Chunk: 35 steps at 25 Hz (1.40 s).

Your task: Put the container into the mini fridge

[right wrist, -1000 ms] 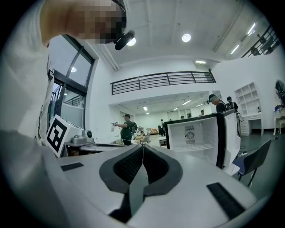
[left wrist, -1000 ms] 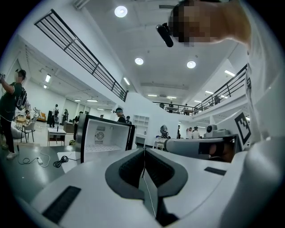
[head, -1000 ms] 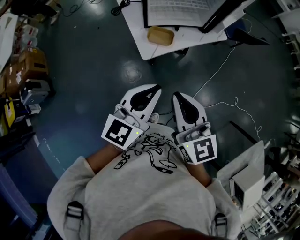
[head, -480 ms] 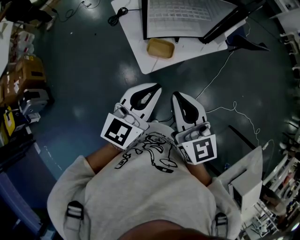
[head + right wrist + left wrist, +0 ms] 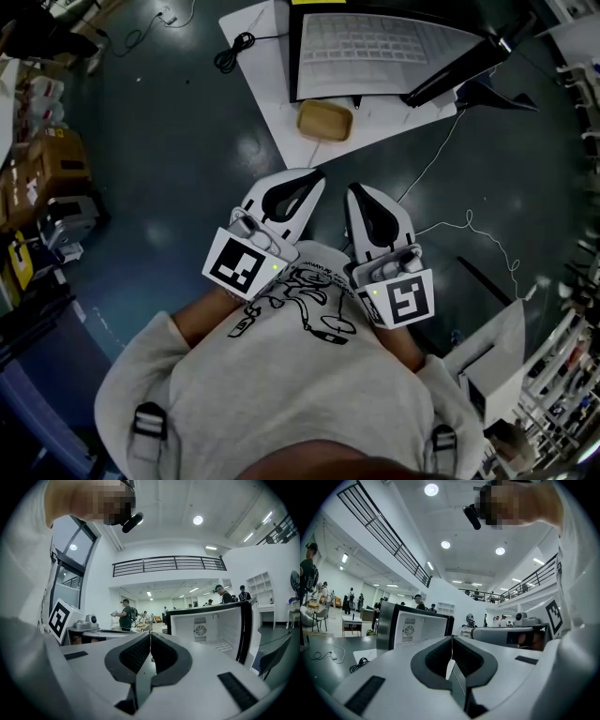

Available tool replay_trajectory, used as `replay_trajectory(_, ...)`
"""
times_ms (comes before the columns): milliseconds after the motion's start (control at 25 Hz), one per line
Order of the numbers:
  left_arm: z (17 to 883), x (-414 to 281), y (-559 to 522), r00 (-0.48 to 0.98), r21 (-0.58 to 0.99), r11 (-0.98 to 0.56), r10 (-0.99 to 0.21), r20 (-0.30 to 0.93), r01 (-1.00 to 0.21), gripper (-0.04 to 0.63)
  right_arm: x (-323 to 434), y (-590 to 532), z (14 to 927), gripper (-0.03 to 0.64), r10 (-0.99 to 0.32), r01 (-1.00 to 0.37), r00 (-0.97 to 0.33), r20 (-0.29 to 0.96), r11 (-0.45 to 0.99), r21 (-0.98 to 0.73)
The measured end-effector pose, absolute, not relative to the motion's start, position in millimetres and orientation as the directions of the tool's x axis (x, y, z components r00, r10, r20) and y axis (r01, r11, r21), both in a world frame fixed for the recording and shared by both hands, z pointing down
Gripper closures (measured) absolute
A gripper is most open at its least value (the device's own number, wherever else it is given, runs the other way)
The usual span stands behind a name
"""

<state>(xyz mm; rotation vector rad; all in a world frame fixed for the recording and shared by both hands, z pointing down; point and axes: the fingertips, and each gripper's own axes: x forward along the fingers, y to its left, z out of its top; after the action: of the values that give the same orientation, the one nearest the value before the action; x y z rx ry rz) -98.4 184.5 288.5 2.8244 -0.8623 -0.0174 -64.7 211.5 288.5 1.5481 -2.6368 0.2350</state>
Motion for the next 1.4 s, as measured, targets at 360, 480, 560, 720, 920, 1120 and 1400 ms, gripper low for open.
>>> replay_trajectory(360,294,-109,150,0.847,0.187,-0.829,-0.529,0.046,-0.527,0.577,-73,182,295,0.589,-0.878,-0.89,-0.455,0.152,0.445,-0.098)
replay_trajectory(480,294,-109,148,0.855,0.194,-0.834,-0.516,0.055,-0.516,0.577,-73,178,293,0.589,-0.882,-0.896,-0.444,0.156,0.434,-0.096)
replay_trajectory(560,297,-108,147,0.859,0.201,-0.837,-0.508,0.062,-0.509,0.577,-73,175,293,0.589,-0.885,-0.899,-0.437,0.161,0.427,-0.095)
replay_trajectory(720,298,-104,144,0.862,0.205,-0.839,-0.503,0.059,-0.504,0.577,-71,173,296,0.589,-0.886,-0.902,-0.431,0.17,0.421,-0.093)
replay_trajectory(920,301,-102,140,0.859,0.21,-0.835,-0.509,0.06,-0.509,0.577,-67,169,298,0.589,-0.885,-0.901,-0.433,0.17,0.422,-0.097)
replay_trajectory(1120,303,-93,131,0.854,0.213,-0.829,-0.516,0.065,-0.517,0.577,-55,161,299,0.589,-0.884,-0.901,-0.434,0.171,0.423,-0.099)
replay_trajectory(1400,302,-74,113,0.84,0.214,-0.815,-0.538,0.067,-0.539,0.577,-35,143,299,0.589,-0.876,-0.892,-0.452,0.168,0.44,-0.105)
